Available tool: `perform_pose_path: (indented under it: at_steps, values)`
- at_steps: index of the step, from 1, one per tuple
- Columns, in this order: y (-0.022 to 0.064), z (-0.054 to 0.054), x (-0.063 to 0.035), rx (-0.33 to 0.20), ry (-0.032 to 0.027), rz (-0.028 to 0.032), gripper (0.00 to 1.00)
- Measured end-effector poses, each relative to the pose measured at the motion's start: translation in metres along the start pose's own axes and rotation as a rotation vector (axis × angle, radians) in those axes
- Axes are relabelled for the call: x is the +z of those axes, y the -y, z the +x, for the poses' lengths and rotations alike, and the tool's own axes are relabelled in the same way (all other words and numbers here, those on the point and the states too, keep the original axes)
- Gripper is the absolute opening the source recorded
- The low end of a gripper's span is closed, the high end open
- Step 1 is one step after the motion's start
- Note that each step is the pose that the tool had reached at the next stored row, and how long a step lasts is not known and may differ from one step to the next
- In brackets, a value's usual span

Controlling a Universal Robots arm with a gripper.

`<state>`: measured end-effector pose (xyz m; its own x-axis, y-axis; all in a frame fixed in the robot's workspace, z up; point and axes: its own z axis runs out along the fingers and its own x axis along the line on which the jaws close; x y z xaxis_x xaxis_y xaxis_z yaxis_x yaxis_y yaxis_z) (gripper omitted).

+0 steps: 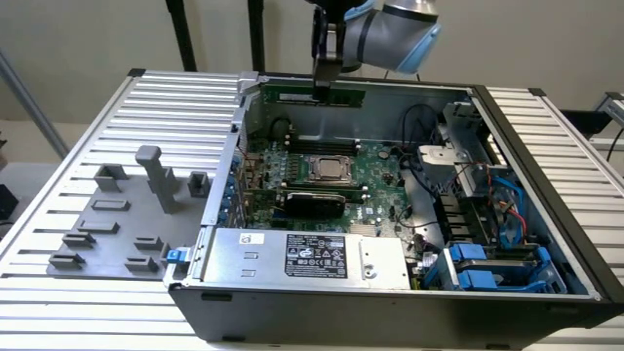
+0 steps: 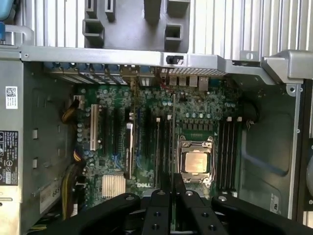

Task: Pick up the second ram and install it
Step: 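Pick up the second ram and move it above second insertion slot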

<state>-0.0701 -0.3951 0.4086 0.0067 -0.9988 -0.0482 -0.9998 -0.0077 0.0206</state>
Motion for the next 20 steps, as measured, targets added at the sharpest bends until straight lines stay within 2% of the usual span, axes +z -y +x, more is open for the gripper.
perform_pose_path:
  at_steps: [9,20]
  values:
    - [0.0111,-0.034,0.0171,0.000,0.0001,0.0000,0.14]
    - [0.0317,-0.036,0.0368,0.005,0.0001,0.0001,0.14]
